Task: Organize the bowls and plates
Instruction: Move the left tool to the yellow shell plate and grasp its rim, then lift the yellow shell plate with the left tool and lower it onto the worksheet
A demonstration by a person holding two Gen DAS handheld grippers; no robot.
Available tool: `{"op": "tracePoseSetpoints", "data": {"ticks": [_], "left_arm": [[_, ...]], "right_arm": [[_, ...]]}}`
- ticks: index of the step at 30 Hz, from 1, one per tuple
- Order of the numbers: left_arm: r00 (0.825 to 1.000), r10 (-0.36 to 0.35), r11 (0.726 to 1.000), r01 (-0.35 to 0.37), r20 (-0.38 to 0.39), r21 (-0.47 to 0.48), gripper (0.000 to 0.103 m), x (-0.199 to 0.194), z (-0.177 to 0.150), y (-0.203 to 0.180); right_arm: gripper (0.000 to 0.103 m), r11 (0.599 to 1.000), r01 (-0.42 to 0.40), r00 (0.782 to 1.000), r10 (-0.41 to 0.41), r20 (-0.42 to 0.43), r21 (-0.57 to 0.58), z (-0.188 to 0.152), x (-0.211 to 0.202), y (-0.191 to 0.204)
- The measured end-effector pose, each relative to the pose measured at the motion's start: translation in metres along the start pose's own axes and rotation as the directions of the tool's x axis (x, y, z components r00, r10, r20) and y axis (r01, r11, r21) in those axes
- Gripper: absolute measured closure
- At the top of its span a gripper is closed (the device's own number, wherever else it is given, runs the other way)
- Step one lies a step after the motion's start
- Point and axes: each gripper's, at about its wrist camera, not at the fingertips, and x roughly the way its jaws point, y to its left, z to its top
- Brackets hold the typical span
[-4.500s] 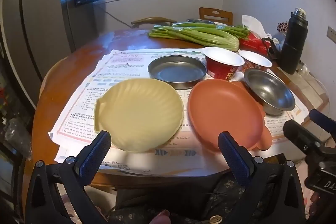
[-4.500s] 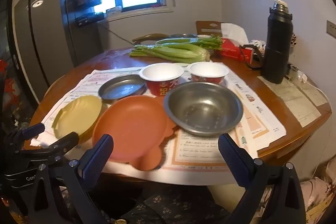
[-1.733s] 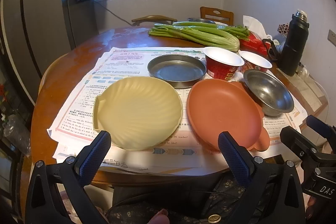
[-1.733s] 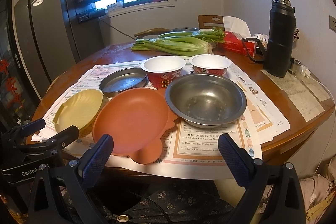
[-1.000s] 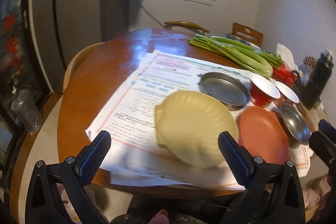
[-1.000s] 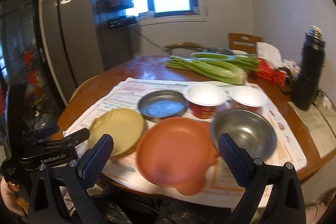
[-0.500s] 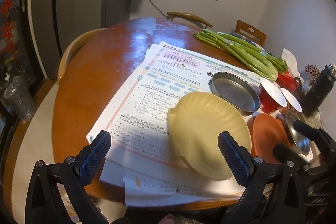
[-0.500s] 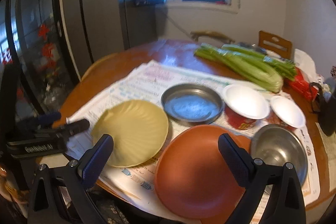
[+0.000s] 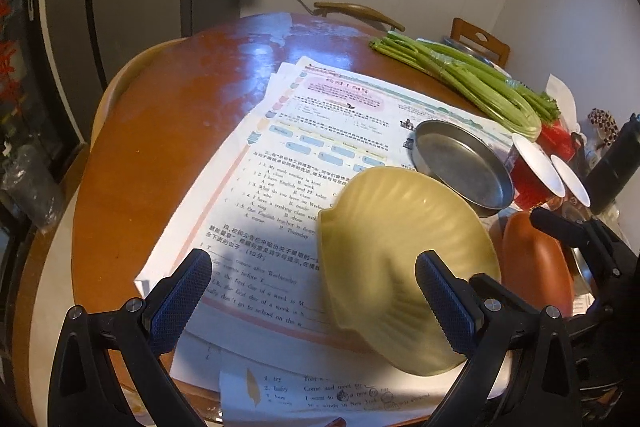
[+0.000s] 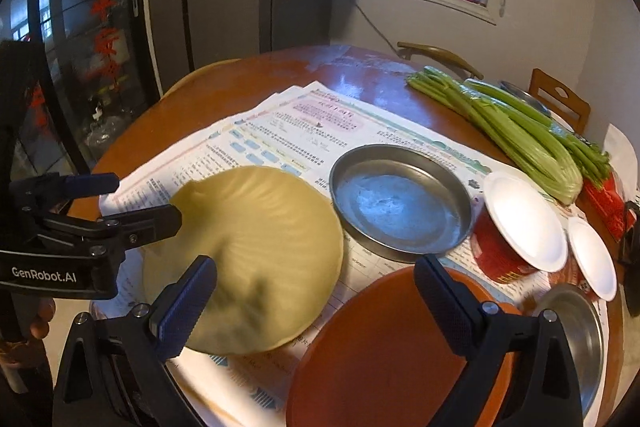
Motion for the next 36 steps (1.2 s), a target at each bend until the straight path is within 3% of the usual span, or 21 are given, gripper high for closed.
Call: {"op": "tracePoseSetpoints", "data": {"ticks": [8, 16, 18, 23, 36], "left_arm": [[0.998, 0.058, 0.997, -0.058, -0.005, 0.052, 0.001, 0.012, 0.0, -0.006], [0.999, 0.013, 1.0, -0.012, -0.037, 0.026, 0.007, 0.018, 0.001, -0.004], [0.999, 0.023, 0.999, -0.022, -0.034, 0.03, 0.018, 0.018, -0.001, -0.006], [0.998, -0.03, 0.999, 0.033, -0.063, 0.037, 0.057, 0.022, -0.002, -0.013], [0.999, -0.021, 0.999, 0.023, -0.04, 0.036, 0.059, 0.017, 0.01, -0.008]], "right_arm": [[0.009, 1.0, -0.006, 0.999, 0.007, -0.051, 0.012, -0.002, 0.019, -0.001], [0.022, 0.999, -0.029, 0.998, 0.031, -0.052, 0.026, 0.001, 0.022, 0.001], [0.026, 0.998, -0.055, 0.997, 0.057, -0.061, 0.03, 0.002, 0.024, 0.002], [0.03, 0.998, -0.069, 0.995, 0.069, -0.073, 0.001, 0.0, 0.027, 0.011], [0.03, 0.997, -0.083, 0.996, 0.083, -0.042, 0.002, 0.003, 0.015, 0.02]]}}
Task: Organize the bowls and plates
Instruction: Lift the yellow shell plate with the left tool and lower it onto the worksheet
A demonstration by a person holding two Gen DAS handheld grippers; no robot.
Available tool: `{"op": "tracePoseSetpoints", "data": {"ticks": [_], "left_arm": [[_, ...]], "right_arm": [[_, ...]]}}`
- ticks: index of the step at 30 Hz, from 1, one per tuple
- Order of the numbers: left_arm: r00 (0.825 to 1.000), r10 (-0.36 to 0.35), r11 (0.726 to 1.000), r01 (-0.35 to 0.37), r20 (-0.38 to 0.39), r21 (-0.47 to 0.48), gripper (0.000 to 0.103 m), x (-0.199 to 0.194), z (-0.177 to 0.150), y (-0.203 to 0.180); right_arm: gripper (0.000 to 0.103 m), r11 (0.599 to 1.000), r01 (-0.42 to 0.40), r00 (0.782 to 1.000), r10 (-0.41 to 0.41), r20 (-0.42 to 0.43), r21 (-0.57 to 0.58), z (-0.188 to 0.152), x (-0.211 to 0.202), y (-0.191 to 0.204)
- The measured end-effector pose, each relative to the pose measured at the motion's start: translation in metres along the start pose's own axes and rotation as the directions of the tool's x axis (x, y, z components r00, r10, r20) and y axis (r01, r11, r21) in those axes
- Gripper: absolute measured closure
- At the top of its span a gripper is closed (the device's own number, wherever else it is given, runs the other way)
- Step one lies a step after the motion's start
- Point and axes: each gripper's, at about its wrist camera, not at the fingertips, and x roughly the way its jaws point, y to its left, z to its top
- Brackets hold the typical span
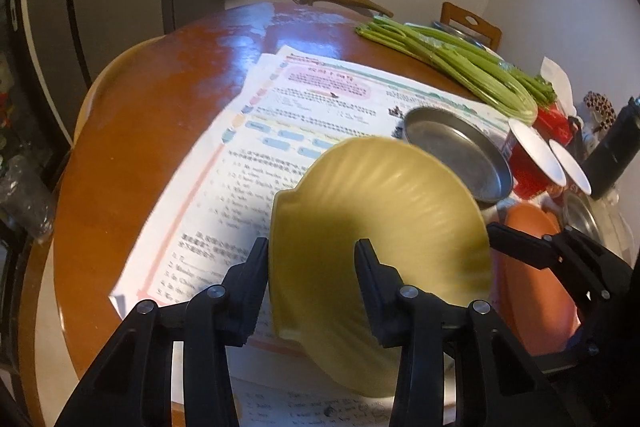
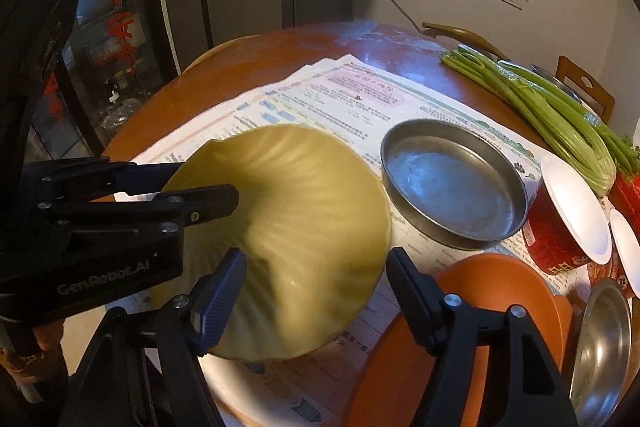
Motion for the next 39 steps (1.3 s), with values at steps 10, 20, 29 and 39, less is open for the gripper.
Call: {"op": "tracePoseSetpoints", "data": {"ticks": [10, 20, 29, 39], "left_arm": [[0.997, 0.027, 0.999, -0.025, 0.072, -0.027, 0.059, -0.008, 0.041, 0.024], [0.997, 0.035, 0.999, -0.032, 0.075, -0.03, 0.058, 0.014, 0.066, 0.035], [0.998, 0.042, 0.999, -0.042, 0.041, 0.003, 0.057, 0.049, 0.084, 0.029], [0.998, 0.056, 0.998, -0.056, 0.021, 0.013, 0.056, 0.067, 0.086, 0.031]], "right_arm": [[0.03, 0.999, -0.046, 0.998, 0.045, 0.044, 0.021, 0.037, -0.004, 0.011], [0.03, 0.996, -0.058, 0.997, 0.054, 0.058, 0.068, 0.055, 0.007, 0.013], [0.03, 0.989, -0.07, 0.997, 0.068, 0.026, 0.13, 0.053, 0.03, -0.003], [0.03, 0.985, -0.083, 0.996, 0.085, -0.005, 0.15, 0.047, 0.045, -0.004]]}}
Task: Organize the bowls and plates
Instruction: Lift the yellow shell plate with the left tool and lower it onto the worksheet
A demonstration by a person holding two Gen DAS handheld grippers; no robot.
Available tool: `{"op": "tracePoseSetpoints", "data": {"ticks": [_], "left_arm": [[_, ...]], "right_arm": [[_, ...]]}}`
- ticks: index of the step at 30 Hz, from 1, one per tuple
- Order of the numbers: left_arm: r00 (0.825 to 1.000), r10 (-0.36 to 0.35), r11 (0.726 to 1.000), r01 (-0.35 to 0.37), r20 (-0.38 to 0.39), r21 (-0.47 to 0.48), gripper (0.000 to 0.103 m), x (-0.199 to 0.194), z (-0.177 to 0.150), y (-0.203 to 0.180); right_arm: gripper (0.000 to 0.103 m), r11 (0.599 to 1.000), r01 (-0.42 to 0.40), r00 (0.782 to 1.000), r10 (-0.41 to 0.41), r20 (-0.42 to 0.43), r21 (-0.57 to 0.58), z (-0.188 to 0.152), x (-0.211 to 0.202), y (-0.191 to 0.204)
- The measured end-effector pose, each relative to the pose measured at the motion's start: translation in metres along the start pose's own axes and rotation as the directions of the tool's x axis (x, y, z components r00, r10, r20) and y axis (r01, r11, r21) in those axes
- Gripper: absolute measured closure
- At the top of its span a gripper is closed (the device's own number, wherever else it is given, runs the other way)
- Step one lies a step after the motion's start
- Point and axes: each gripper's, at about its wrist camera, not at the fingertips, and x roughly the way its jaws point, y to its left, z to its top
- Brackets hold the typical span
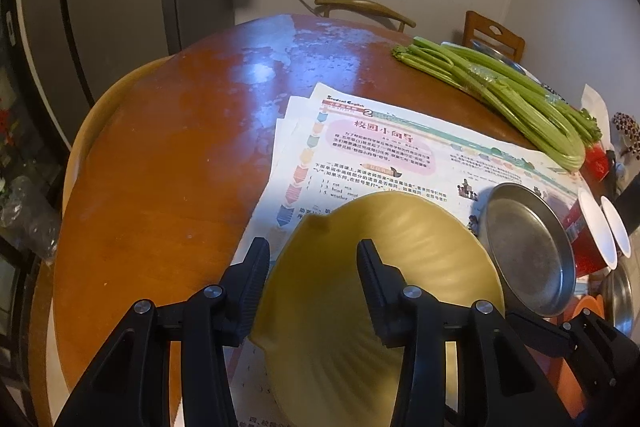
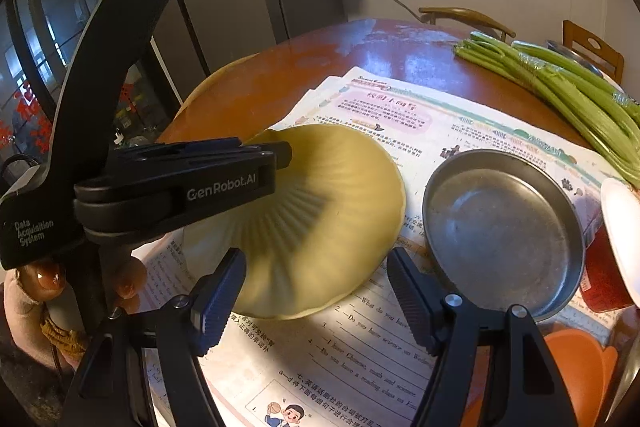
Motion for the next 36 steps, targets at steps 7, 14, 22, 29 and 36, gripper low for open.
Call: {"op": "tracePoseSetpoints", "data": {"ticks": [7, 14, 22, 29, 36], "left_arm": [[1.0, 0.012, 1.0, -0.012, -0.013, 0.014, 0.055, 0.006, 0.002, 0.0], [1.0, 0.018, 1.0, -0.018, -0.018, 0.018, 0.055, 0.006, 0.002, -0.001], [1.0, 0.021, 1.0, -0.021, -0.013, -0.001, 0.055, 0.0, 0.003, 0.0], [0.999, 0.034, 0.999, -0.034, 0.008, -0.02, 0.053, -0.012, 0.003, 0.004], [0.998, 0.045, 0.999, -0.044, 0.032, -0.032, 0.053, -0.031, 0.001, 0.003]], "right_arm": [[0.03, 1.0, 0.01, 1.0, -0.01, 0.001, 0.003, 0.005, 0.004, -0.001], [0.03, 1.0, 0.009, 1.0, -0.008, -0.008, 0.022, 0.004, 0.003, 0.0], [0.03, 0.999, 0.016, 1.0, -0.016, 0.001, 0.036, 0.006, -0.001, -0.001], [0.03, 0.998, 0.045, 0.999, -0.047, 0.028, 0.041, 0.008, -0.012, -0.005], [0.03, 0.998, 0.051, 0.997, -0.053, 0.061, 0.047, 0.01, -0.028, -0.008]]}}
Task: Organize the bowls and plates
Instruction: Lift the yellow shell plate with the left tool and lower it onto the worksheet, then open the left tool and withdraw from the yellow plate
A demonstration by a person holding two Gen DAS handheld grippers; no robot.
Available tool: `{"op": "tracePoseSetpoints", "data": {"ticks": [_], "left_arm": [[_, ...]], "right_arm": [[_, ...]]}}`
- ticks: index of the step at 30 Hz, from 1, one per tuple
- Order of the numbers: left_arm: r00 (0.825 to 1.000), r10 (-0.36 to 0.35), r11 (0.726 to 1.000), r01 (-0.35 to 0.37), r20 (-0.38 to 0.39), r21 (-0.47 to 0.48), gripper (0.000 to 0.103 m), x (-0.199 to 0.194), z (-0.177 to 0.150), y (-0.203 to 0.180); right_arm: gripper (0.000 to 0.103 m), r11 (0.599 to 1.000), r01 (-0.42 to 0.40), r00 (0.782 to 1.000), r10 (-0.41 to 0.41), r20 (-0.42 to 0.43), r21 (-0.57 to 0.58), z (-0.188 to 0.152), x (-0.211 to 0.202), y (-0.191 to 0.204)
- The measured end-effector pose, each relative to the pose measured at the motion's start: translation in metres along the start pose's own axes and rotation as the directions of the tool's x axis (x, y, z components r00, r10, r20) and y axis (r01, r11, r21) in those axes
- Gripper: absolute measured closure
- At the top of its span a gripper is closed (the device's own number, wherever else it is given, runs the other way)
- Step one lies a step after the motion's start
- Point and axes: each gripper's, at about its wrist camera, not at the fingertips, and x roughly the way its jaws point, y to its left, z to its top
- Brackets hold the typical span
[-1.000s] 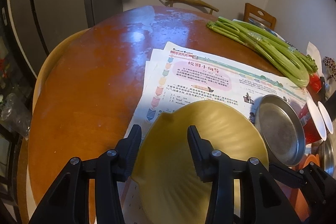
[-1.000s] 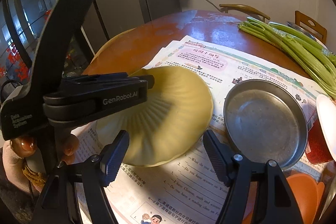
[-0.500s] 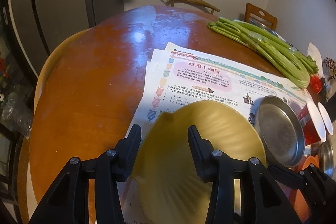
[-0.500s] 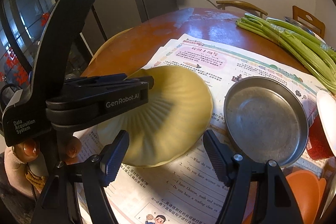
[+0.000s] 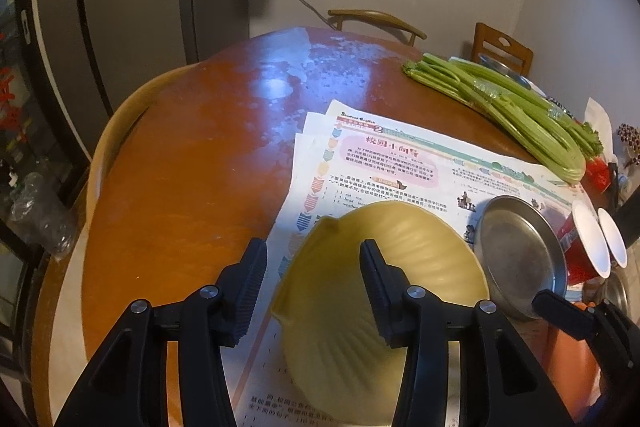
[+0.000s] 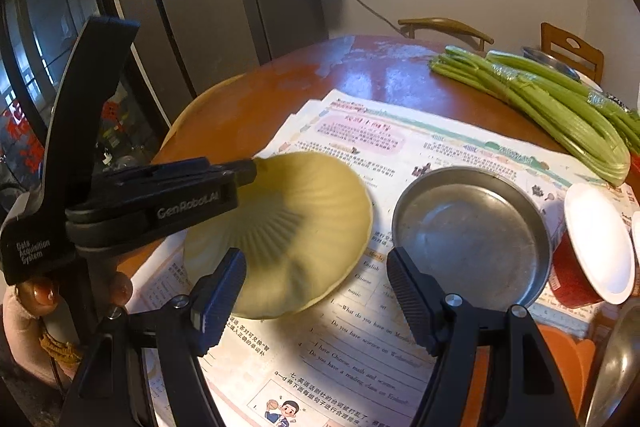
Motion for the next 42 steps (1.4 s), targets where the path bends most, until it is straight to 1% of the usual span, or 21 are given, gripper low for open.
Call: {"op": "tracePoseSetpoints", "data": {"ticks": [3, 10, 15, 22, 26, 28, 31, 35, 38, 42], "left_arm": [[1.0, 0.005, 1.0, -0.005, 0.011, -0.001, 0.052, -0.009, -0.001, -0.001], [0.999, -0.009, 1.0, 0.01, 0.038, -0.008, 0.05, -0.029, -0.005, -0.007], [0.997, -0.036, 0.999, 0.036, 0.065, -0.003, 0.047, -0.048, -0.008, -0.019], [0.994, -0.072, 0.997, 0.072, 0.086, 0.009, 0.045, -0.064, -0.018, -0.039], [0.992, -0.095, 0.995, 0.093, 0.082, 0.03, 0.044, -0.069, -0.027, -0.054], [0.991, -0.099, 0.995, 0.096, 0.087, 0.041, 0.044, -0.072, -0.031, -0.061], [0.991, -0.106, 0.993, 0.101, 0.084, 0.064, 0.044, -0.076, -0.036, -0.071], [0.989, -0.122, 0.99, 0.115, 0.081, 0.082, 0.044, -0.079, -0.042, -0.085], [0.989, -0.133, 0.987, 0.126, 0.07, 0.1, 0.044, -0.077, -0.046, -0.094], [0.989, -0.13, 0.987, 0.122, 0.069, 0.104, 0.044, -0.077, -0.052, -0.101]], "right_arm": [[0.03, 1.0, -0.003, 1.0, 0.003, 0.013, 0.006, 0.001, -0.009, -0.002], [0.03, 1.0, 0.01, 0.998, -0.01, 0.054, 0.01, 0.004, -0.03, -0.008], [0.03, 1.0, 0.019, 0.996, -0.021, 0.083, 0.025, 0.002, -0.046, -0.013], [0.03, 0.998, 0.045, 0.993, -0.049, 0.108, 0.04, -0.01, -0.071, -0.02], [0.03, 0.996, 0.055, 0.991, -0.063, 0.119, 0.068, -0.018, -0.084, -0.028], [0.03, 0.995, 0.054, 0.991, -0.064, 0.121, 0.082, -0.022, -0.09, -0.033], [0.03, 0.993, 0.075, 0.987, -0.087, 0.133, 0.091, -0.027, -0.099, -0.041], [0.03, 0.991, 0.076, 0.986, -0.092, 0.141, 0.111, -0.037, -0.111, -0.051], [0.03, 0.99, 0.082, 0.986, -0.098, 0.137, 0.118, -0.045, -0.116, -0.057], [0.03, 0.989, 0.08, 0.988, -0.096, 0.123, 0.127, -0.058, -0.121, -0.06]]}}
